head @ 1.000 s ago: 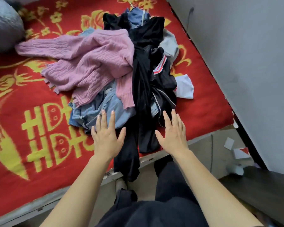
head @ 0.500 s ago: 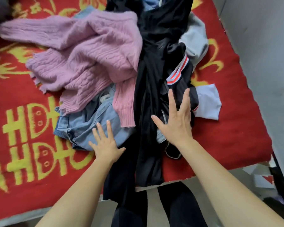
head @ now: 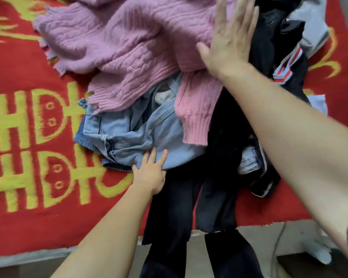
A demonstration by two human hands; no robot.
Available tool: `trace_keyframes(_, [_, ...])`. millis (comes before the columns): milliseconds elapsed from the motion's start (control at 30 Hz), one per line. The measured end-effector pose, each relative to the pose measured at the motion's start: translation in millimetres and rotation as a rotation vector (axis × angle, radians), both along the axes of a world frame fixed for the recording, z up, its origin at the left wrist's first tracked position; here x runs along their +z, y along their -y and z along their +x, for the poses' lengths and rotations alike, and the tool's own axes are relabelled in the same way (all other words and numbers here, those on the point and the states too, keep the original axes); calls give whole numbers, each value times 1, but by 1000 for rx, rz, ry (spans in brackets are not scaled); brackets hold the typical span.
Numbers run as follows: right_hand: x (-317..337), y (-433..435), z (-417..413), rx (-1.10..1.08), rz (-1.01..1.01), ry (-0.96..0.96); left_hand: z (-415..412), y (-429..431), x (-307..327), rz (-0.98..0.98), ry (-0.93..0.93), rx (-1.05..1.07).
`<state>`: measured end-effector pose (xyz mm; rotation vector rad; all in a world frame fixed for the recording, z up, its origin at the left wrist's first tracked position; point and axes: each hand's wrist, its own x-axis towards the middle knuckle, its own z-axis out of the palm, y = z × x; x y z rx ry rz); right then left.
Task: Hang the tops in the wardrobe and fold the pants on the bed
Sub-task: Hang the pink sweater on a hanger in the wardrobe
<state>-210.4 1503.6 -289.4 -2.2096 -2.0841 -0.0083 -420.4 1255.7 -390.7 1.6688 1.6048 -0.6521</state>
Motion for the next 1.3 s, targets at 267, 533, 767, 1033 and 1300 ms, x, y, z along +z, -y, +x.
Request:
trace_keyframes(267, [-7,89,-19,237,-52,-215,-20,-24,9,-58,368,530])
trace_keyframes(533, [-29,307,-12,413,-122,-262,-55,-54,82,806,302,1186])
trace_keyframes(767, [-34,327,3,332,-203,-295,-5,-134,99,752,312,669])
trace_keyframes(1033, [-22,327,7,162,-460,-188,-33,-53,99,496,-82,308])
trace_keyframes(1300, [55,348,6,306,-746,-437,13,55,215,389,397,1308])
